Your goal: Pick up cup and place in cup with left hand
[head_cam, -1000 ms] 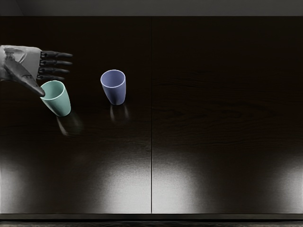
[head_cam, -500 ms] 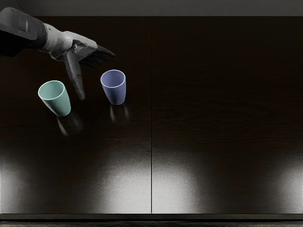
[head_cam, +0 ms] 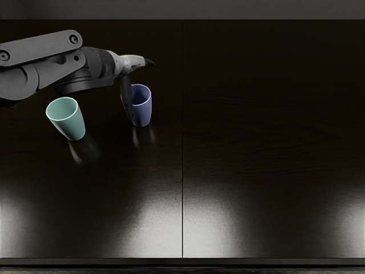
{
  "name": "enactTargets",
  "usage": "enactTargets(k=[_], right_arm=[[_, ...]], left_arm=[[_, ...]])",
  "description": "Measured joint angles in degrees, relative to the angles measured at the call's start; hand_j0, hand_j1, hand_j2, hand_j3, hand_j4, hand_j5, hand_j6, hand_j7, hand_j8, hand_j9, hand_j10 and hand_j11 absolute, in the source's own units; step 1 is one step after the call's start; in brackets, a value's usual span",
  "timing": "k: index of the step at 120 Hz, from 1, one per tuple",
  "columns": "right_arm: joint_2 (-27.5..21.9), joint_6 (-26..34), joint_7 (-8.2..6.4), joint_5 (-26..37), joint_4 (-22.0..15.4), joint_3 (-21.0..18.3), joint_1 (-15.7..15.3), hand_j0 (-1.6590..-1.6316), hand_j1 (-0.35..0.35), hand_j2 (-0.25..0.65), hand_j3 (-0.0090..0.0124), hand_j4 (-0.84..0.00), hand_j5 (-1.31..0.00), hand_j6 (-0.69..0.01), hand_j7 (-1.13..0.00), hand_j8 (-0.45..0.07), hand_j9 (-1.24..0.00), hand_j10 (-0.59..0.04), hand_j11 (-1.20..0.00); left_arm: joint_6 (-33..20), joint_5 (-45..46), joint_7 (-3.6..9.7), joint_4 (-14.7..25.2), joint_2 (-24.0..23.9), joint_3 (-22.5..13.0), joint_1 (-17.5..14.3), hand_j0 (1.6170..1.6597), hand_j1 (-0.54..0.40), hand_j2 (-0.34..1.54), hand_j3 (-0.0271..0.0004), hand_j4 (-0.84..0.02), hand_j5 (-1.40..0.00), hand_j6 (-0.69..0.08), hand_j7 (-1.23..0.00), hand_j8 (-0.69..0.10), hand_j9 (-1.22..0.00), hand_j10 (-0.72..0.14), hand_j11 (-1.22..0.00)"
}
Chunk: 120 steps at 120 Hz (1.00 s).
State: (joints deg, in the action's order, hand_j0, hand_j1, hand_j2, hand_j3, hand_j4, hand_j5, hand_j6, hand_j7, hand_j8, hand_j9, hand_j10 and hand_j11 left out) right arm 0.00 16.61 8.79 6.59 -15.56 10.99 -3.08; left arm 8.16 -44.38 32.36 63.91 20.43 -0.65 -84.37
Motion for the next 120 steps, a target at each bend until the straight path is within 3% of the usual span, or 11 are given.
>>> enactTargets(k=[13,38,72,89,110,120], right_arm=[[0.0,0.0,0.0,0.0,0.0,0.0,0.0,-1.6581,-0.316,-0.006,0.0,-0.028,-0.04,-0.028,-0.04,-0.028,-0.04,-0.028,-0.04],[0.0,0.0,0.0,0.0,0.0,0.0,0.0,-1.6581,-0.316,-0.006,0.0,-0.028,-0.04,-0.028,-0.04,-0.028,-0.04,-0.028,-0.04],[0.0,0.0,0.0,0.0,0.0,0.0,0.0,-1.6581,-0.316,-0.006,0.0,-0.028,-0.04,-0.028,-0.04,-0.028,-0.04,-0.028,-0.04],[0.0,0.0,0.0,0.0,0.0,0.0,0.0,-1.6581,-0.316,-0.006,0.0,-0.028,-0.04,-0.028,-0.04,-0.028,-0.04,-0.028,-0.04],[0.0,0.0,0.0,0.0,0.0,0.0,0.0,-1.6581,-0.316,-0.006,0.0,-0.028,-0.04,-0.028,-0.04,-0.028,-0.04,-0.028,-0.04],[0.0,0.0,0.0,0.0,0.0,0.0,0.0,-1.6581,-0.316,-0.006,0.0,-0.028,-0.04,-0.028,-0.04,-0.028,-0.04,-0.028,-0.04]], left_arm=[[-1.3,-2.2,-0.01,-2.5,-3.6,-0.9,0.4,1.6581,0.349,0.0,0.0,-0.002,0.0,-0.003,0.0,-0.003,0.0,-0.002,0.0],[-1.9,-3.6,-0.01,-5.5,-4.8,-3.8,0.4,1.6581,0.34,0.0,0.0,-0.01,-0.01,-0.011,-0.01,-0.011,-0.01,-0.01,-0.01],[-1.4,-4.0,-0.03,-8.4,-6.9,-7.4,0.0,1.6581,0.185,0.03,0.0,-0.14,-0.18,-0.141,-0.18,-0.141,-0.18,-0.14,-0.18],[-1.4,-4.0,-0.07,-11.2,-10.4,-8.0,-0.3,1.6581,0.142,0.04,0.0,-0.176,-0.23,-0.177,-0.23,-0.177,-0.23,-0.176,-0.23],[-1.4,-4.0,-0.1,-12.7,-10.6,-8.7,-0.3,1.6581,0.09,0.04,0.0,-0.218,-0.28,-0.219,-0.28,-0.219,-0.28,-0.217,-0.28],[-1.3,-4.1,-0.07,-12.8,-10.6,-9.0,0.0,1.6569,0.077,-0.07,0.0,-0.238,-0.32,-0.24,-0.32,-0.241,-0.32,-0.241,-0.31]])
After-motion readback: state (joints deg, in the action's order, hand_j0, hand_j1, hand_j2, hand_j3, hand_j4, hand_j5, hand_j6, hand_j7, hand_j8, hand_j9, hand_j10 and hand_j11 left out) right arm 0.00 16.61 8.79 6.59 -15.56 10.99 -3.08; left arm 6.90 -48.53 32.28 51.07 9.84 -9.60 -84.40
